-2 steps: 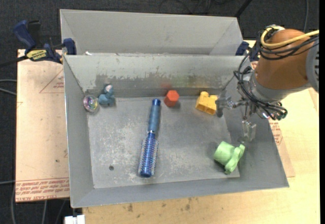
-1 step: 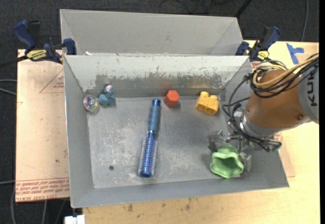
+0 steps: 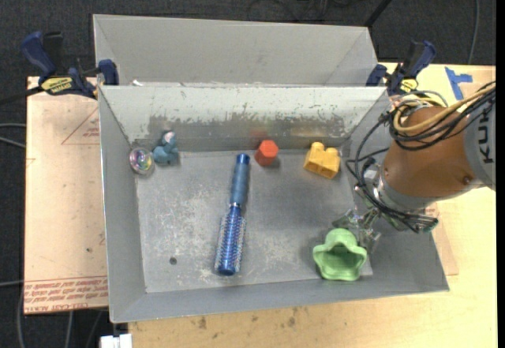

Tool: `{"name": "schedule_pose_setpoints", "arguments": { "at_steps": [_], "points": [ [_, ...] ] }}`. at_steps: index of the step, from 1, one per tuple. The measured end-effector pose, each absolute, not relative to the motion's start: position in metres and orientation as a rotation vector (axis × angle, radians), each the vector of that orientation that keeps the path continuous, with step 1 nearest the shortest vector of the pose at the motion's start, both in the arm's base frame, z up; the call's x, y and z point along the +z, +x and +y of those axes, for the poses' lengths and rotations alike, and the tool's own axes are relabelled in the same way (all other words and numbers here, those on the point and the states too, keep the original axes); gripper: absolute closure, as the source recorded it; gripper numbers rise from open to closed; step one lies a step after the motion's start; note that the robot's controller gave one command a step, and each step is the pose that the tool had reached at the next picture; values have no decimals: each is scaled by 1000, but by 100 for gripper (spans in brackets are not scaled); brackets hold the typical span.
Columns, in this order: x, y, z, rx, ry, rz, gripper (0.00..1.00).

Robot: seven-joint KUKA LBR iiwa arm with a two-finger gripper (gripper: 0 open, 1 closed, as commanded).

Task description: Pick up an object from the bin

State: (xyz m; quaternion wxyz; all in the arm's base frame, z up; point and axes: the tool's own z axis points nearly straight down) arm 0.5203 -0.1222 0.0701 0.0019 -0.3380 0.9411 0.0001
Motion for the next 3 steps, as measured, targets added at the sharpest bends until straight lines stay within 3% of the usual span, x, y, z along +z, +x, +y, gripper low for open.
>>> {"name": "schedule_pose_setpoints", "arguments": {
  "at_steps": [1, 2, 3],
  "points": [
    [70, 520, -122, 1, -1062, 2954, 0],
    [72, 498, -72, -2, -1650, 2663, 0],
    [74, 501, -74, -12, -1645, 2660, 100]
  ]
}}
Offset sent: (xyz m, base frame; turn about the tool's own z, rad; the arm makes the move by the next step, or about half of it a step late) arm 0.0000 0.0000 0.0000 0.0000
